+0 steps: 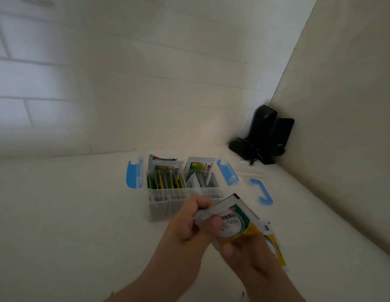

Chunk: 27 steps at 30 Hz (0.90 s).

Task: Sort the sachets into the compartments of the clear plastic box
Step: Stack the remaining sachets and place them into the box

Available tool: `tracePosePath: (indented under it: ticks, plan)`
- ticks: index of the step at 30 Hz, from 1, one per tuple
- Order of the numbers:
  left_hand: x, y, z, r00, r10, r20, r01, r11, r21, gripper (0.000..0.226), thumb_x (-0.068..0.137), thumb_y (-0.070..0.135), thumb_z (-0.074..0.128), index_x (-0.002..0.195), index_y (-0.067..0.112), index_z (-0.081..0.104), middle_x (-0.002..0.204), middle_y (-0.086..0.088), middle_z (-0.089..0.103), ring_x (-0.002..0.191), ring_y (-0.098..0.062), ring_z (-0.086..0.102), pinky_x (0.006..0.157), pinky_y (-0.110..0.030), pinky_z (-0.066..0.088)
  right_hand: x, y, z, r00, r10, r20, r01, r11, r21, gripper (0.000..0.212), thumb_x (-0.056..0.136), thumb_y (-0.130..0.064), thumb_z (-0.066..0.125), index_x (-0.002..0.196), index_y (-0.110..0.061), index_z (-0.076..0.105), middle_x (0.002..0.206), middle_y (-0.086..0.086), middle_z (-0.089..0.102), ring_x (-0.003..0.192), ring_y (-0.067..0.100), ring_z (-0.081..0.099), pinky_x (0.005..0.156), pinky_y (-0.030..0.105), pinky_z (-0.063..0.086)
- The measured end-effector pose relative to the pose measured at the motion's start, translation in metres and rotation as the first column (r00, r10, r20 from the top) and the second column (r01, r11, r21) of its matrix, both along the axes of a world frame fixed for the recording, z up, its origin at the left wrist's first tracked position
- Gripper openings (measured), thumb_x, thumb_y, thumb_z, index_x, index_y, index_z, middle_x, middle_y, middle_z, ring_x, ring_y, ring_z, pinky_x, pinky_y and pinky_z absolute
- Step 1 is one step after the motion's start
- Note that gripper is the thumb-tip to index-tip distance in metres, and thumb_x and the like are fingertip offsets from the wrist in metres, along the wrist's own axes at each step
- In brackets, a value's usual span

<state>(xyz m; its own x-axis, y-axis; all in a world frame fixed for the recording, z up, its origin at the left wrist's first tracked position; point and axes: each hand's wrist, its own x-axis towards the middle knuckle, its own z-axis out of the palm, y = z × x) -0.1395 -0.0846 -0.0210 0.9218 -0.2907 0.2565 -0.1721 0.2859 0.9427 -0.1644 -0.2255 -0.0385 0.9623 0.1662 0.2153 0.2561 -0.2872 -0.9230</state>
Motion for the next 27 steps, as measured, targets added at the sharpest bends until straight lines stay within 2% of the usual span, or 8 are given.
tracePosePath:
  ticks: [3, 6, 10, 13, 16, 19, 23, 27]
  plan:
    - [0.003, -0.008, 0.030, 0.998, -0.008, 0.059, 0.007, 1.000, 0.030, 0.017, 0.082, 0.029, 0.057, 0.087, 0.013, 0.054, 0.071, 0.008, 0.063, 0.061, 0.001, 0.054, 0.056, -0.013, 0.047, 0.009, 0.012, 0.030, 0.975, -0.162, 0.150, 0.147, 0.983, 0.107, 0.040, 0.068, -0.073, 0.053, 0.101, -0.050, 0.054, 0.092, -0.024, 0.066, 0.077, -0.003, 0.060, 0.067, 0.015, 0.051]
    - [0.036, -0.002, 0.056, 0.957, 0.061, 0.282, -0.154, 0.935, 0.319, 0.017, 0.087, 0.033, 0.047, 0.097, 0.020, 0.050, 0.100, 0.010, 0.057, 0.087, -0.001, 0.057, 0.072, -0.016, 0.050, 0.033, 0.015, 0.069, 0.951, -0.248, 0.186, 0.223, 0.964, 0.145, 0.016, 0.089, -0.041, 0.047, 0.096, -0.028, 0.054, 0.078, -0.011, 0.063, 0.061, -0.003, 0.055, 0.051, 0.010, 0.045]
    - [0.096, 0.024, 0.067, 0.858, -0.108, 0.502, -0.377, 0.532, 0.758, 0.027, 0.093, 0.022, 0.041, 0.118, 0.026, 0.052, 0.122, 0.006, 0.053, 0.108, -0.007, 0.046, 0.092, -0.022, 0.038, 0.084, 0.003, 0.096, 0.937, -0.319, 0.141, 0.341, 0.924, -0.175, 0.013, 0.094, -0.026, 0.044, 0.100, -0.016, 0.050, 0.091, -0.005, 0.060, 0.066, -0.002, 0.056, 0.053, 0.012, 0.047]
    - [0.122, 0.031, 0.057, 0.820, -0.413, 0.396, -0.295, 0.288, 0.911, 0.035, 0.092, 0.012, 0.039, 0.119, 0.027, 0.057, 0.128, 0.005, 0.056, 0.116, -0.016, 0.050, 0.101, -0.030, 0.039, 0.110, 0.002, 0.091, 0.932, -0.331, 0.145, 0.361, 0.829, -0.428, 0.019, 0.093, -0.027, 0.045, 0.102, -0.011, 0.049, 0.096, 0.004, 0.063, 0.082, 0.014, 0.062, 0.075, 0.037, 0.057]
    - [0.136, 0.029, 0.042, 0.779, -0.585, 0.226, -0.167, 0.153, 0.974, 0.041, 0.091, 0.012, 0.041, 0.125, 0.031, 0.051, 0.142, 0.008, 0.045, 0.127, -0.016, 0.043, 0.109, -0.035, 0.033, 0.120, 0.006, 0.082, 0.947, -0.301, 0.109, 0.307, 0.760, -0.573, 0.020, 0.092, -0.027, 0.045, 0.101, -0.010, 0.049, 0.100, 0.009, 0.064, 0.086, 0.022, 0.062, 0.077, 0.043, 0.056]
    - [0.144, 0.030, 0.034, 0.801, -0.587, 0.120, -0.082, 0.092, 0.992, 0.041, 0.091, 0.019, 0.041, 0.125, 0.039, 0.049, 0.144, 0.011, 0.040, 0.128, -0.016, 0.041, 0.109, -0.036, 0.033, 0.123, 0.007, 0.077, 0.953, -0.300, 0.038, 0.253, 0.720, -0.646, 0.021, 0.092, -0.029, 0.046, 0.105, -0.013, 0.050, 0.103, 0.007, 0.064, 0.087, 0.020, 0.062, 0.075, 0.040, 0.057]
    - [0.146, 0.039, 0.044, 0.815, -0.572, 0.088, -0.071, 0.052, 0.996, 0.038, 0.087, 0.020, 0.042, 0.115, 0.042, 0.056, 0.129, 0.010, 0.056, 0.112, -0.014, 0.053, 0.100, -0.036, 0.044, 0.125, 0.008, 0.076, 0.960, -0.280, 0.018, 0.210, 0.672, -0.710, 0.023, 0.091, -0.031, 0.046, 0.107, -0.015, 0.050, 0.107, 0.005, 0.065, 0.089, 0.020, 0.063, 0.079, 0.039, 0.056]
    - [0.144, 0.054, 0.045, 0.826, -0.556, 0.088, -0.053, 0.079, 0.995, 0.038, 0.085, 0.018, 0.043, 0.110, 0.043, 0.059, 0.122, 0.012, 0.060, 0.106, -0.012, 0.055, 0.095, -0.036, 0.047, 0.128, 0.010, 0.078, 0.966, -0.256, -0.034, 0.151, 0.666, -0.730, 0.020, 0.089, -0.033, 0.047, 0.101, -0.019, 0.054, 0.101, 0.002, 0.067, 0.088, 0.018, 0.064, 0.081, 0.040, 0.056]
